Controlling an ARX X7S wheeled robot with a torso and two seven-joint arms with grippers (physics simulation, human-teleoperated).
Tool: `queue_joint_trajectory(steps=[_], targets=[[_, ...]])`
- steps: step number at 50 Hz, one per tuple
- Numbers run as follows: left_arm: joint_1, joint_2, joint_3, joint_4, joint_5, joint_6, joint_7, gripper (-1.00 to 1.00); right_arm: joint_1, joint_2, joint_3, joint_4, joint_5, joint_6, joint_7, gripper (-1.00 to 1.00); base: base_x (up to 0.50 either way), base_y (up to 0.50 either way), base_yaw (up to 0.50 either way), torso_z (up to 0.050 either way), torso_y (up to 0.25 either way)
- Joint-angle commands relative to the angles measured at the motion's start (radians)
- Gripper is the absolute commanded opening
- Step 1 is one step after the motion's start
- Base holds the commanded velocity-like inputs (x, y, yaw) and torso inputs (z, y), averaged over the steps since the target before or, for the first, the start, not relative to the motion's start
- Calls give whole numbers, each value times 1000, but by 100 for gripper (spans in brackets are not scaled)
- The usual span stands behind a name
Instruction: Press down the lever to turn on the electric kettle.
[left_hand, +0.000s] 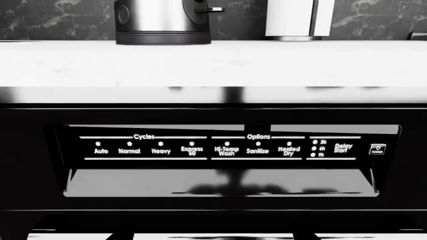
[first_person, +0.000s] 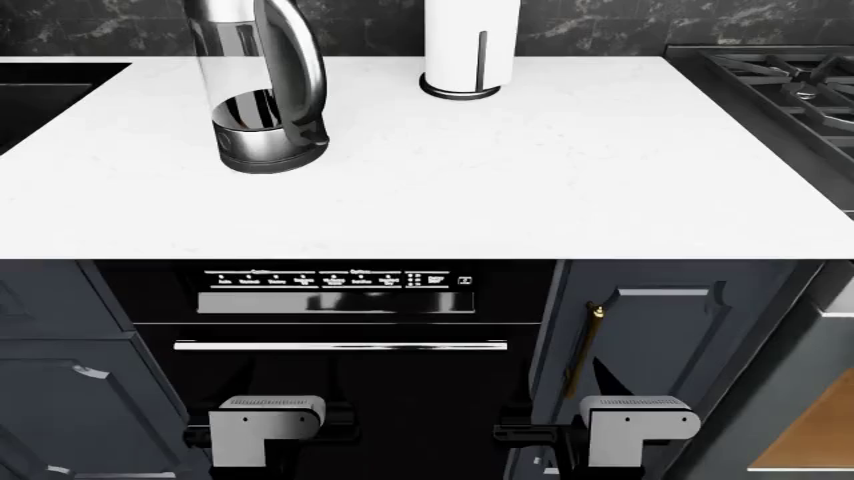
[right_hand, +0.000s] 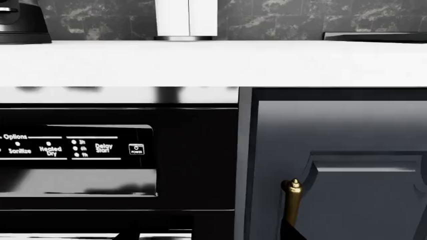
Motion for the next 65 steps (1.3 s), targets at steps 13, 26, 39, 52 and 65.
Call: queue_joint_trajectory(steps=[13,26,39,52,65], targets=[[4,-53,68,23,-20,5,-54,100,-14,51,-62,-22,31,-3,62,100,0,0,0,0,0],[17,-76,82,93,-44,-33,-81,100,-19,75,-84,-76,52,45,88,100,0,0,0,0,0],[77,-111,82,348,-77,-119,-98,100,-57,109,-60,-309,123,160,105,100,0,0,0,0,0],[-6,-159,82,545,-77,-321,-118,100,0,142,-65,-463,99,268,156,100,0,0,0,0,0],[-204,-230,27,677,-191,-723,-70,100,194,211,-92,-531,139,602,113,100,0,0,0,0,0]])
